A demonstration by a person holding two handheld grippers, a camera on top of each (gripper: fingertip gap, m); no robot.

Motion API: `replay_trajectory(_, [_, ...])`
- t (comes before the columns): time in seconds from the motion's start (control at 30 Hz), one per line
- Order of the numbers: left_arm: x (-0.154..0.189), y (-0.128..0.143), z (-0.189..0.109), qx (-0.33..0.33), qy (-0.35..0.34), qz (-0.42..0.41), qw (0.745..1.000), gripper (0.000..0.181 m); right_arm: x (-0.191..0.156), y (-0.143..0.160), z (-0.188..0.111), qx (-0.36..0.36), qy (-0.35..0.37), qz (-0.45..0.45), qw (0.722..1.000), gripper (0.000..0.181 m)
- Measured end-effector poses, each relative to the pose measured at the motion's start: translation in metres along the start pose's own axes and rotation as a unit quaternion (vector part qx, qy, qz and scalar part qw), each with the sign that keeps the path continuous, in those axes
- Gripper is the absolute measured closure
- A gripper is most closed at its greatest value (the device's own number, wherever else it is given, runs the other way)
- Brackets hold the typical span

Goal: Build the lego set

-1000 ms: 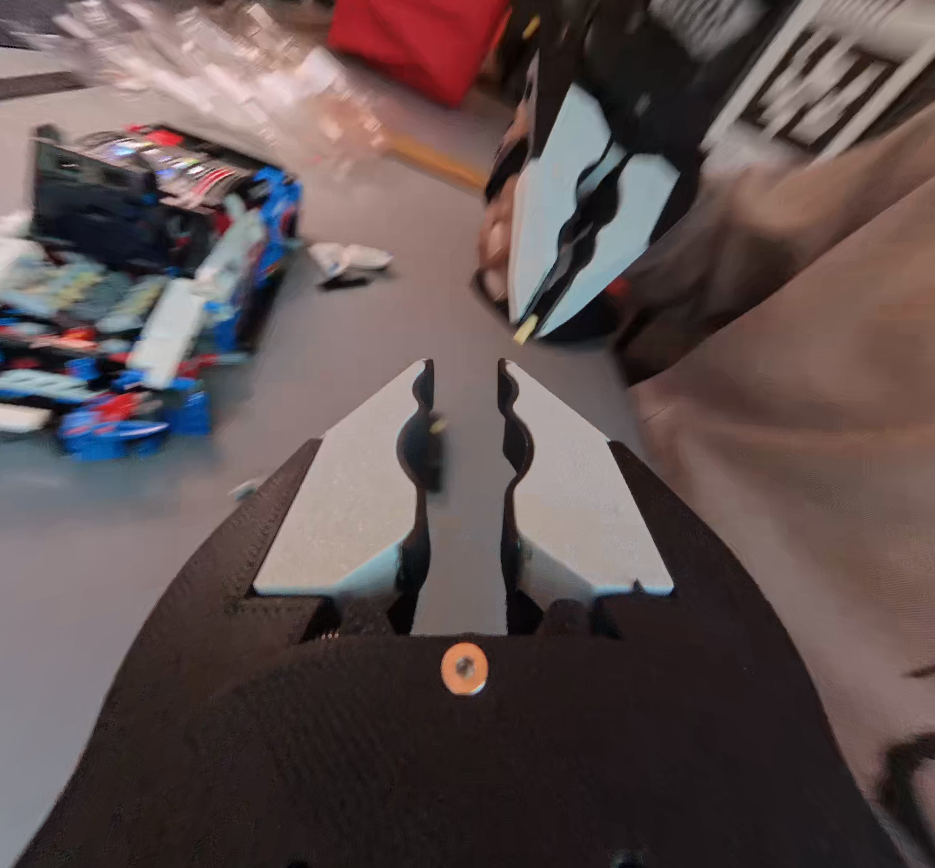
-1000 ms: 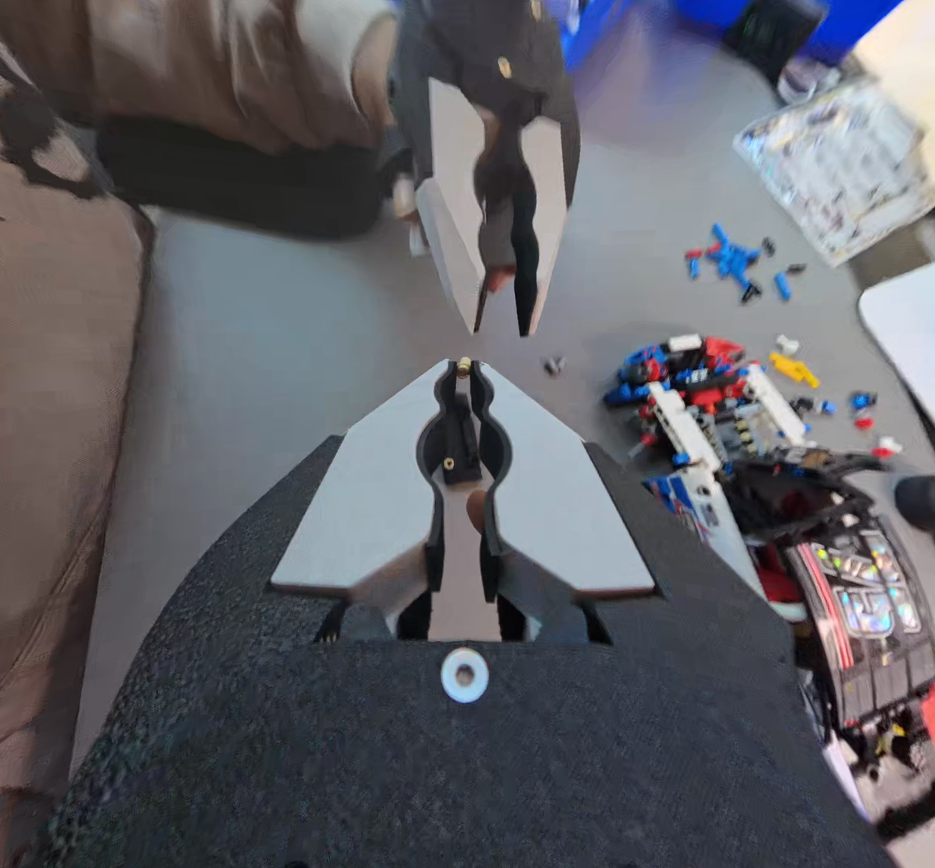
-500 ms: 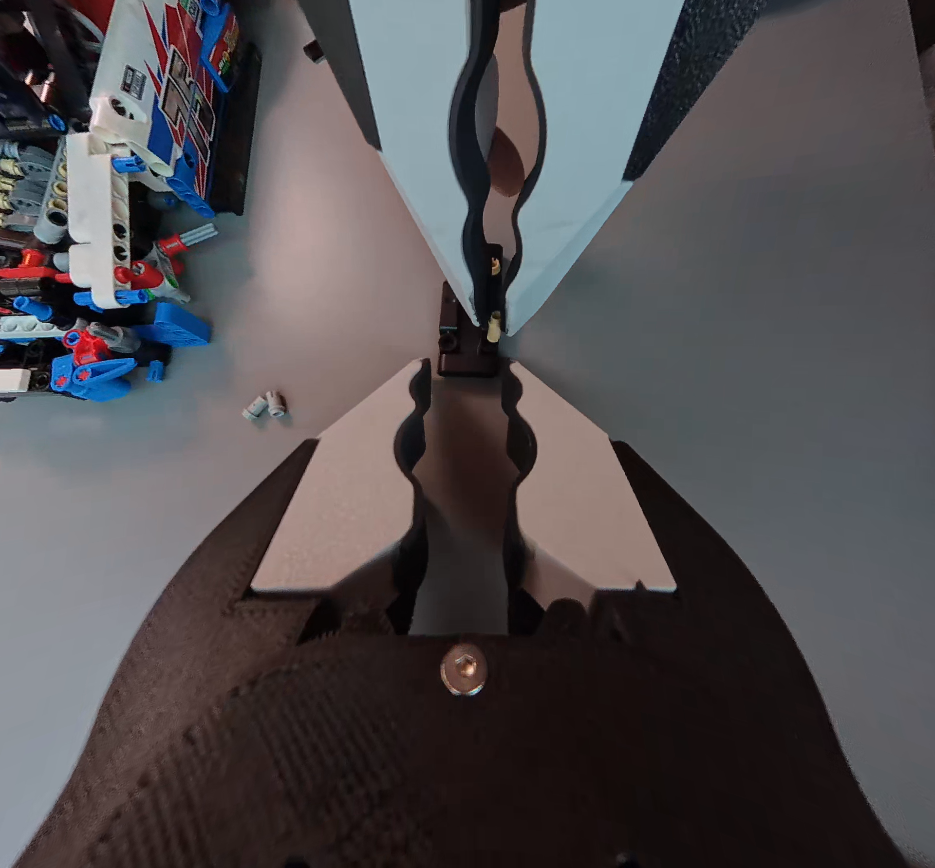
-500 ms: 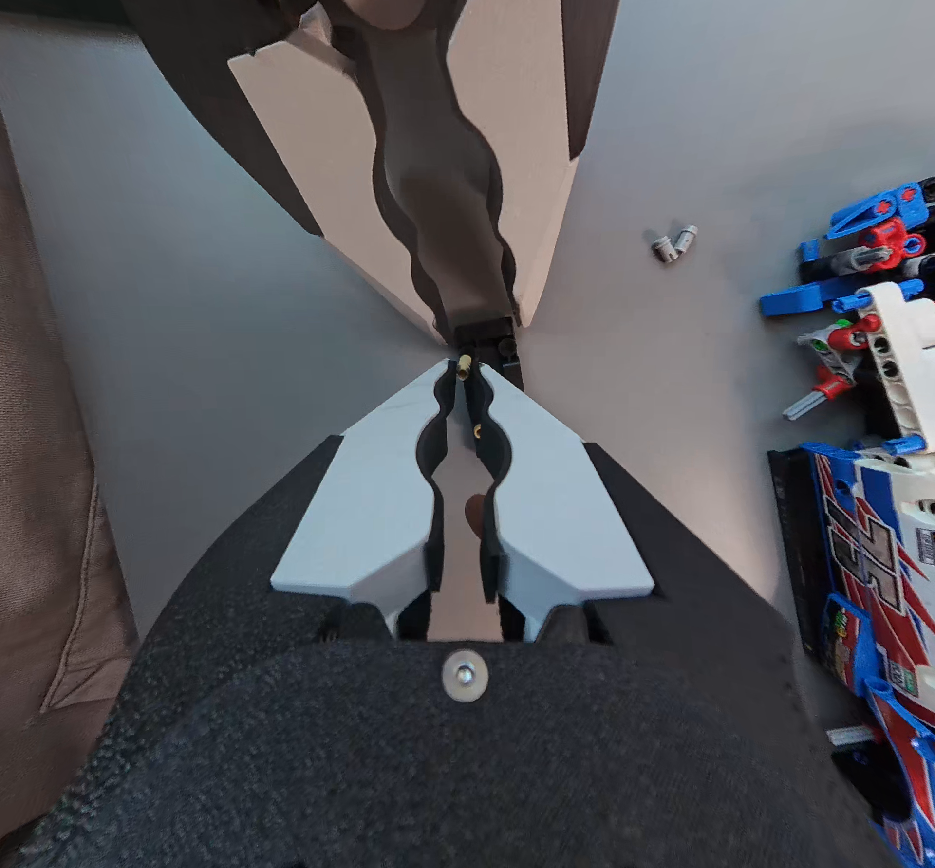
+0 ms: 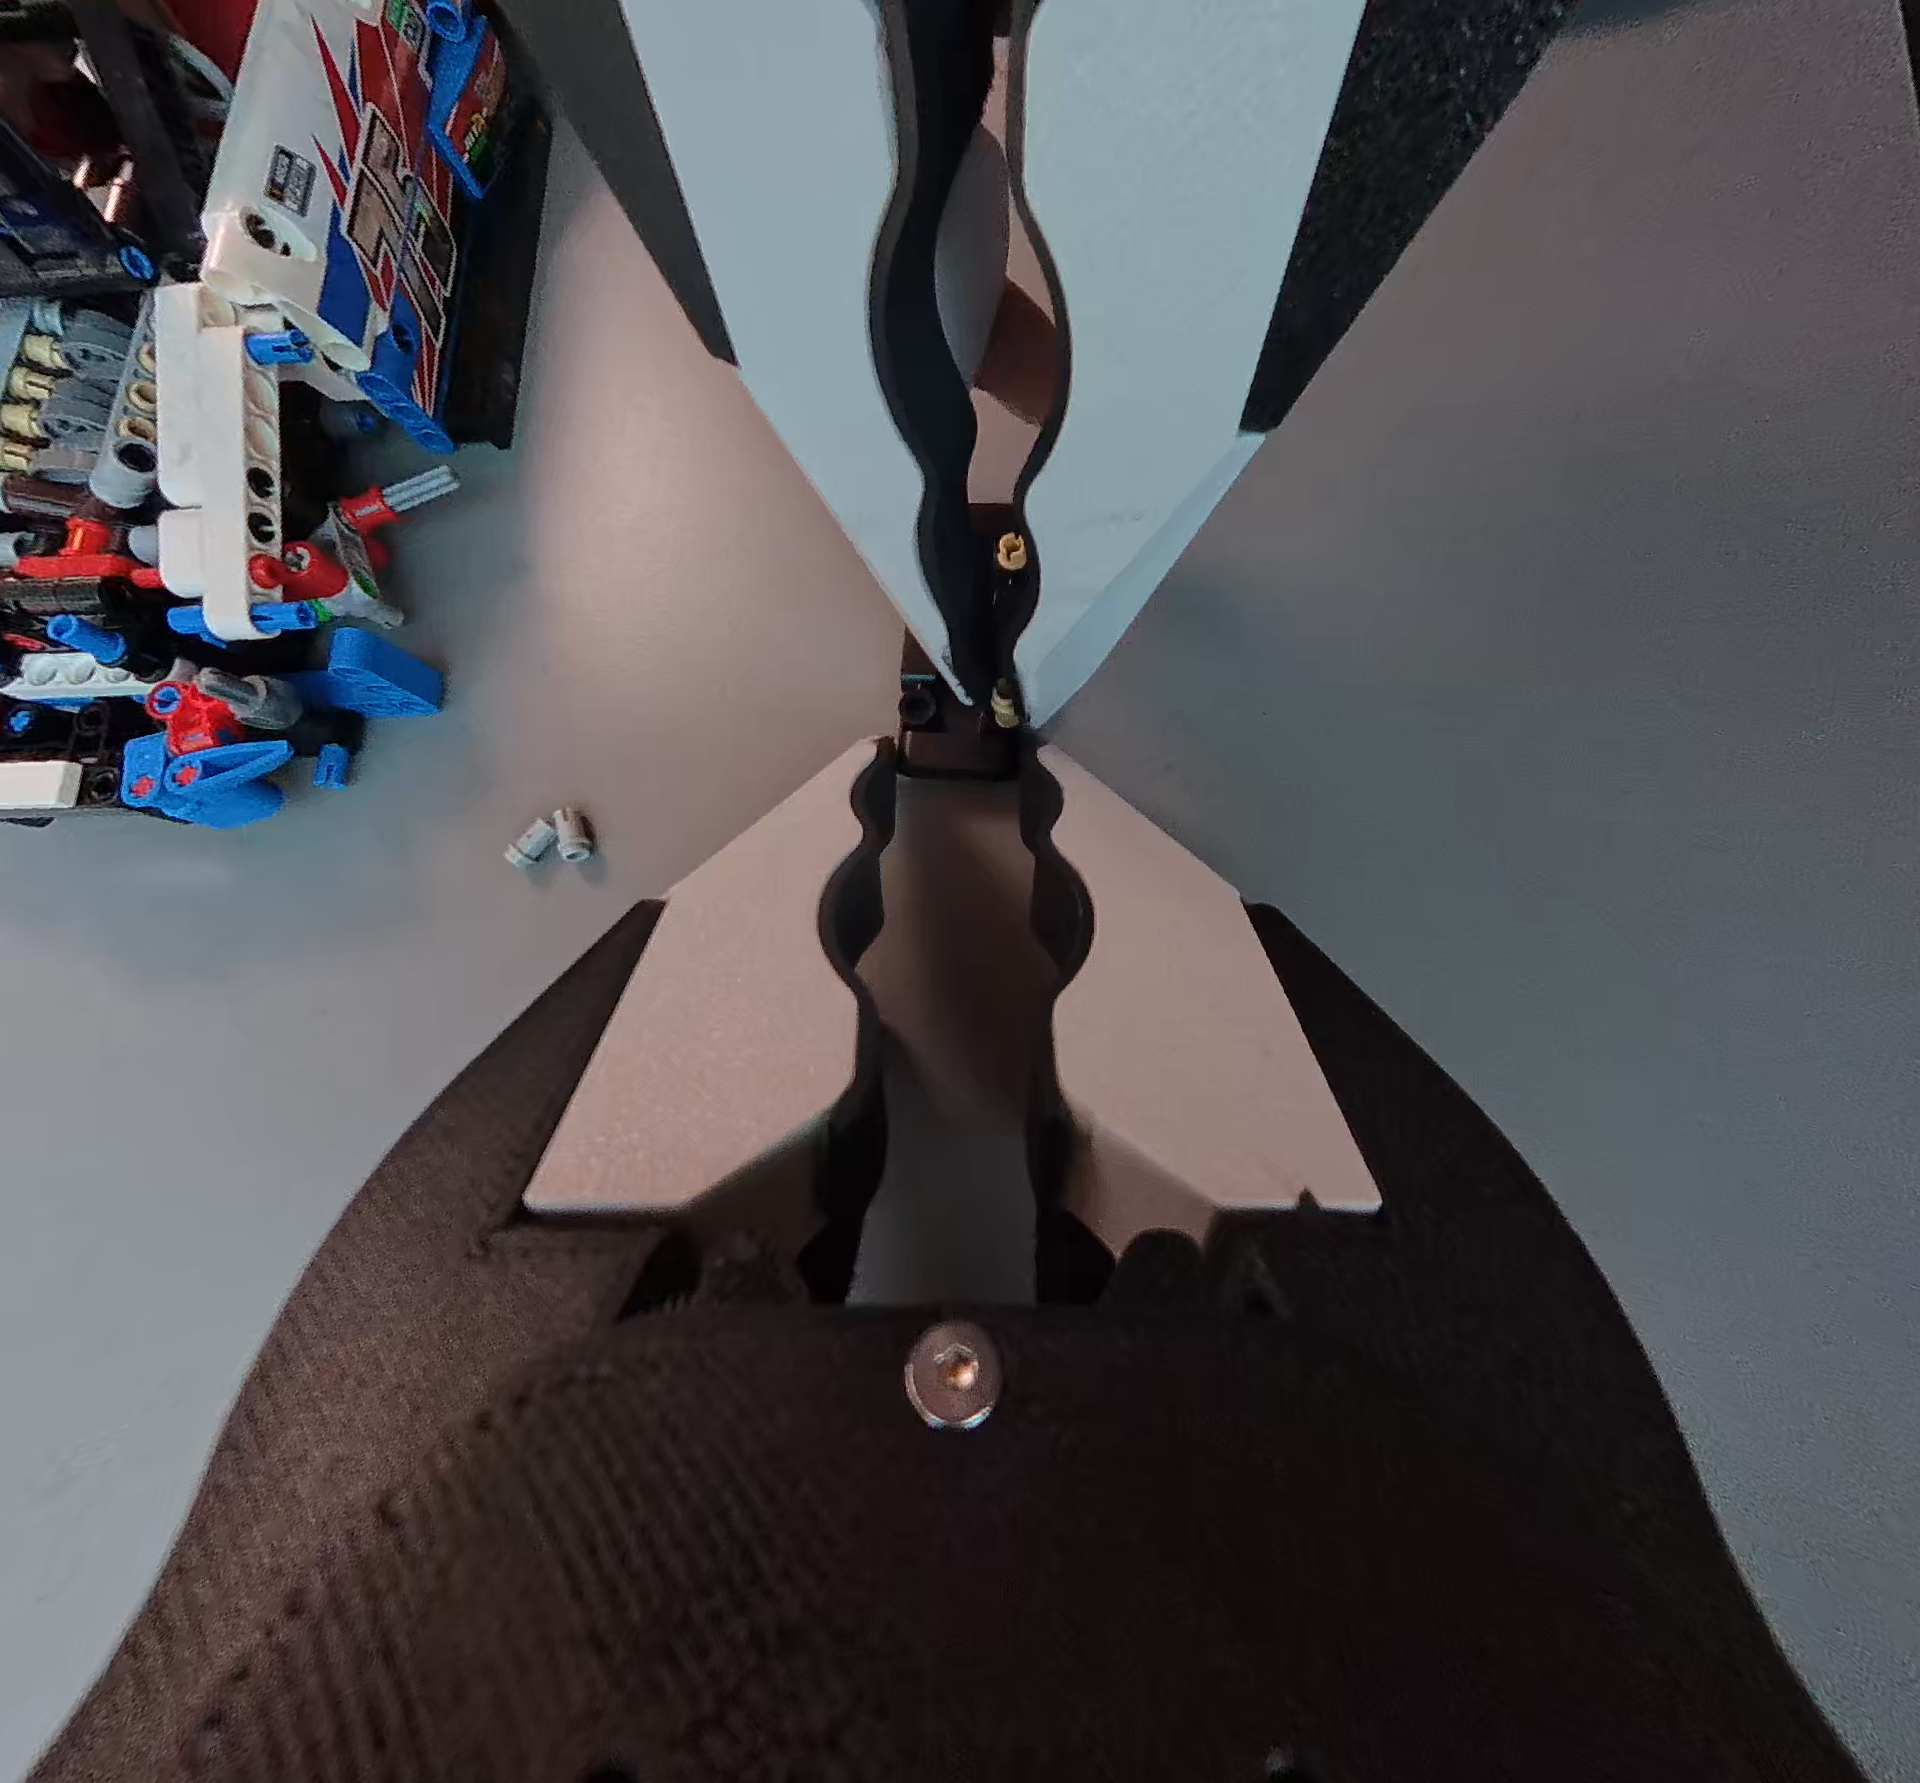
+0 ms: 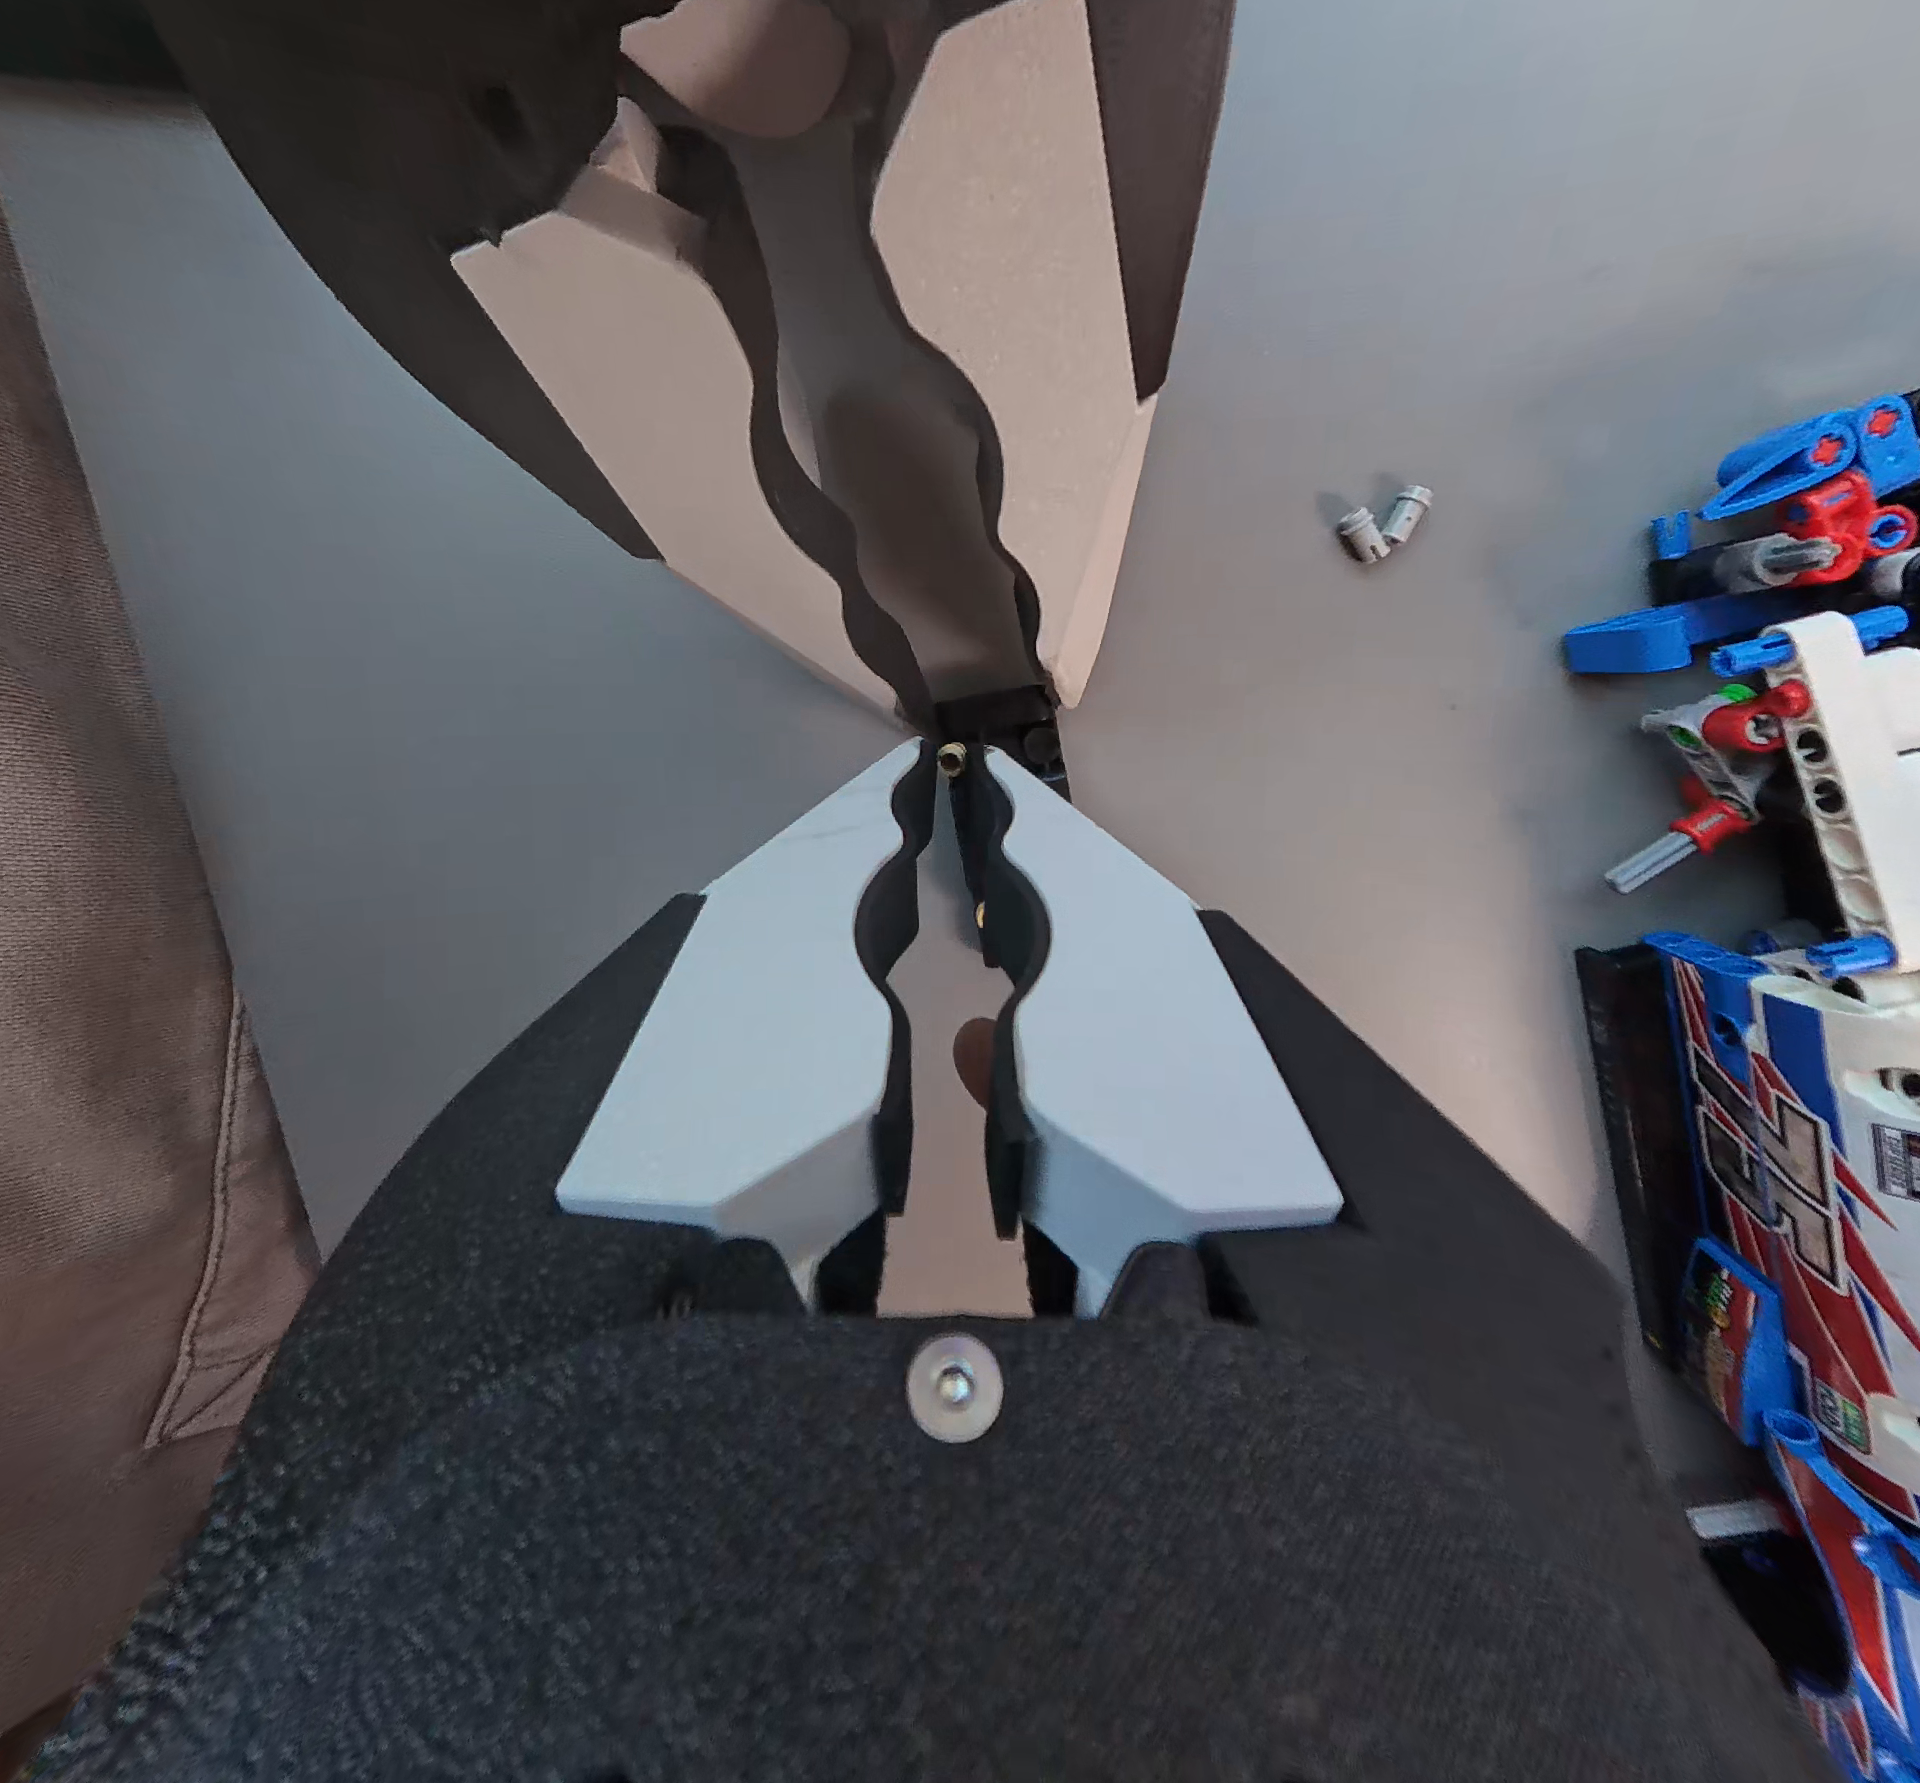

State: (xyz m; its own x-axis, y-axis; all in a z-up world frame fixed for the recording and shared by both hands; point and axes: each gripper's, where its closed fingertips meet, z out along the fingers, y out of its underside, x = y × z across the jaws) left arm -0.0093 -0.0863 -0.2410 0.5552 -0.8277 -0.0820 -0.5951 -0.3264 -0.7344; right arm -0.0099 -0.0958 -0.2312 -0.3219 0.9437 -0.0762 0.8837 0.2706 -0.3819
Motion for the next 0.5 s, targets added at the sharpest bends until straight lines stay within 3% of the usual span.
replay_trajectory(0.5, [0.0005, -0.0007, -0.0004, 0.0, 0.0, -0.002, 1.0, 0.16, 0.0015, 0.0002, 0.0025, -0.022, 0.0, -0.015, 1.0, 0.18])
